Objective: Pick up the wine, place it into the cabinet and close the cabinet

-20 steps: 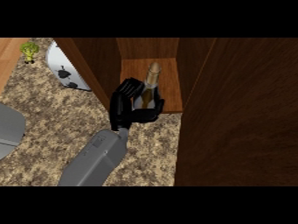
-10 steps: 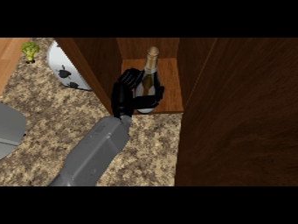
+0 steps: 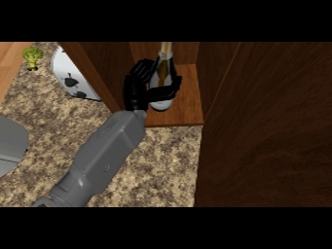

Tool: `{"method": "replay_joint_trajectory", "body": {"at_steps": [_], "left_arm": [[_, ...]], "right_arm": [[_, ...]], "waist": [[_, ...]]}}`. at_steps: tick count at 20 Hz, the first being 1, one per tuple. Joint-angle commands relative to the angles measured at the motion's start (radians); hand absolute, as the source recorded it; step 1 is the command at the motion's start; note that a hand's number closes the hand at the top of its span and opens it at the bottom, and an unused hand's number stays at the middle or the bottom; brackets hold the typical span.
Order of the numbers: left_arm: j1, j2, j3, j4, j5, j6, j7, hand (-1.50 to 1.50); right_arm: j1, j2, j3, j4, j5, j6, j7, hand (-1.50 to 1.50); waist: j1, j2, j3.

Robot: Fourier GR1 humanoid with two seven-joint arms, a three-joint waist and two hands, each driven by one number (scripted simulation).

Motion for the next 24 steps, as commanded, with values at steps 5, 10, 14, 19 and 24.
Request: {"method": "replay_joint_trajectory", "body": {"at_steps": [5, 10, 14, 19, 24], "left_arm": [[-0.192, 0.018, 0.057, 0.167, -0.024, 0.04, 0.015, 1.5], [-0.262, 0.024, 0.057, 0.259, -0.069, 0.118, 0.012, 1.5], [-0.263, 0.086, 0.032, 0.356, -0.122, 0.138, 0.0, -1.5], [-0.314, 0.064, 0.016, 0.438, -0.164, 0.183, 0.014, -1.5], [-0.286, 0.069, 0.028, 0.48, -0.171, 0.174, -0.015, -1.5]], "right_arm": [[0.004, 0.024, 0.01, -0.136, -0.081, -0.018, 0.068, -1.5], [0.014, 0.013, -0.019, -0.134, -0.114, 0.005, 0.069, -1.5], [0.038, 0.022, -0.002, -0.148, -0.099, 0.012, 0.057, -1.5], [0.004, 0.03, -0.008, -0.101, -0.1, 0.019, 0.052, -1.5], [0.037, 0.027, 0.032, -0.154, -0.081, 0.034, 0.042, -1.5]], "waist": [[-0.004, 0.004, 0.0], [-0.007, 0.003, 0.001], [-0.019, 0.006, 0.001], [-0.021, 0.013, 0.0], [-0.039, 0.017, 0.0]]}}
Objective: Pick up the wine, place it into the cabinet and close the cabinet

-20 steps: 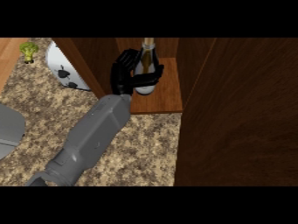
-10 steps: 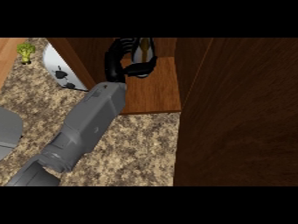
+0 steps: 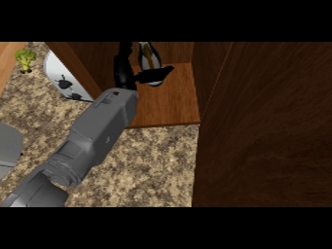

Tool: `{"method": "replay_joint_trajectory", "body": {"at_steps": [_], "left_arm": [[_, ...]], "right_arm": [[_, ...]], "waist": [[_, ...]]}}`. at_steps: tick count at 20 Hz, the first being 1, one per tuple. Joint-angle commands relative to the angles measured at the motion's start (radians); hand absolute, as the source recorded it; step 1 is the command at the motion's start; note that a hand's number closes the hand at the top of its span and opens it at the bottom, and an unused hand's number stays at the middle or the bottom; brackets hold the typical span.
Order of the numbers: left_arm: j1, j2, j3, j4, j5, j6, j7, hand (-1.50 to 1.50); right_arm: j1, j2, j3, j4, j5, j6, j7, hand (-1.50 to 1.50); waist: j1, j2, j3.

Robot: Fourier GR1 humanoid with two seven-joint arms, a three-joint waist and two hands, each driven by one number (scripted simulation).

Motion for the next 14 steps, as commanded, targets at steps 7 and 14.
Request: {"method": "replay_joint_trajectory", "body": {"at_steps": [7, 14], "left_arm": [[-0.019, 0.053, 0.004, 0.075, -0.041, -0.006, -0.011, -1.5], [0.001, 0.061, 0.02, 0.012, -0.047, -0.124, -0.089, -1.5]], "right_arm": [[0.055, -0.003, 0.029, -0.124, -0.048, 0.004, 0.032, -1.5], [0.069, -0.027, -0.007, -0.152, -0.08, 0.021, 0.06, -1.5]], "waist": [[-0.006, 0.008, -0.002], [0.016, -0.001, -0.002]]}}
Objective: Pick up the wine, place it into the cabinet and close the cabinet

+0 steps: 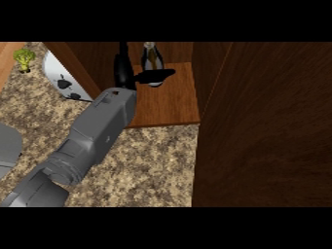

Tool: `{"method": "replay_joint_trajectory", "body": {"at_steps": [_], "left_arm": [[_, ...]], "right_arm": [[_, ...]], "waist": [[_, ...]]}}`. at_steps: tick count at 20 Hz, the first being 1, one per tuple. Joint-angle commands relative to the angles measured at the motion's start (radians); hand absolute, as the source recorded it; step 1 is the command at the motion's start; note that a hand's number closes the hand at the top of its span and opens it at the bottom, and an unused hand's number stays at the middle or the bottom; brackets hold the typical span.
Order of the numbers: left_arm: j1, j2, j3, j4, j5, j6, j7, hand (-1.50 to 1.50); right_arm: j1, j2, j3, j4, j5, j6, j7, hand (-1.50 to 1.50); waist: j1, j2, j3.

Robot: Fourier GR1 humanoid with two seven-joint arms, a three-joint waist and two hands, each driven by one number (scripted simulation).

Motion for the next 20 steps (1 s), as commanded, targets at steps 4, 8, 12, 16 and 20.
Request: {"method": "replay_joint_trajectory", "body": {"at_steps": [4, 8, 12, 16, 20], "left_arm": [[0.05, 0.054, 0.004, -0.027, -0.023, -0.134, -0.075, -1.5], [0.052, 0.038, 0.041, -0.08, -0.002, -0.19, -0.121, -1.5], [0.071, 0.027, 0.048, -0.16, -0.004, -0.212, -0.135, -1.5], [0.133, -0.002, 0.033, -0.249, -0.02, -0.207, -0.138, -1.5], [0.174, -0.003, 0.027, -0.336, -0.023, -0.204, -0.093, -1.5]], "right_arm": [[0.071, -0.014, -0.008, -0.204, -0.073, -0.013, 0.082, -1.5], [0.104, -0.011, 0.023, -0.166, -0.058, 0.006, 0.029, -1.5], [0.059, 0.002, -0.022, -0.177, -0.087, -0.035, 0.084, -1.5], [0.08, -0.006, -0.006, -0.2, -0.056, -0.032, 0.089, -1.5], [0.114, -0.009, 0.015, -0.241, -0.049, -0.031, 0.091, -1.5]], "waist": [[0.025, -0.01, -0.002], [0.029, -0.012, -0.001], [0.059, -0.021, -0.001], [0.072, -0.027, -0.001], [0.071, -0.03, -0.001]]}}
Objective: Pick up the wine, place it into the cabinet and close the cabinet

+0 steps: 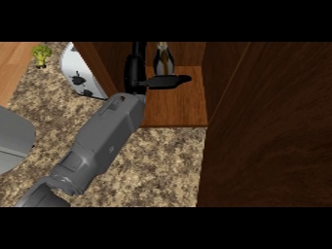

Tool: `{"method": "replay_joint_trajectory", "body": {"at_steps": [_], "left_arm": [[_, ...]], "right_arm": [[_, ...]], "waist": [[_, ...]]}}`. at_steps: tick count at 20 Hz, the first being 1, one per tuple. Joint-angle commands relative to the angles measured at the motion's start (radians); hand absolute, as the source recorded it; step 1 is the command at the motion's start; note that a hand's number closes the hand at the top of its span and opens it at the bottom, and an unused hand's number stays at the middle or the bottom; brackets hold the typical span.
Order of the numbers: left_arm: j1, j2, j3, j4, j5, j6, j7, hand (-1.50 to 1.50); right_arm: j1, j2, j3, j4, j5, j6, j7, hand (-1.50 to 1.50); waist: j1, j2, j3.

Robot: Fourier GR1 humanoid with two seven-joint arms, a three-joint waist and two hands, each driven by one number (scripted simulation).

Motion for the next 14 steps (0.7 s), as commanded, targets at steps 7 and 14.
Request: {"method": "replay_joint_trajectory", "body": {"at_steps": [7, 14], "left_arm": [[0.242, -0.009, -0.096, -0.363, -0.055, 0.053, 0.064, -1.5], [0.415, 0.079, -0.153, -0.702, -0.055, 0.053, 0.194, -1.5]], "right_arm": [[0.025, -0.006, 0.018, -0.185, -0.038, -0.039, 0.108, -1.5], [0.03, -0.021, -0.014, -0.171, -0.059, -0.031, 0.067, -1.5]], "waist": [[0.026, -0.008, 0.0], [0.027, -0.008, 0.0]]}}
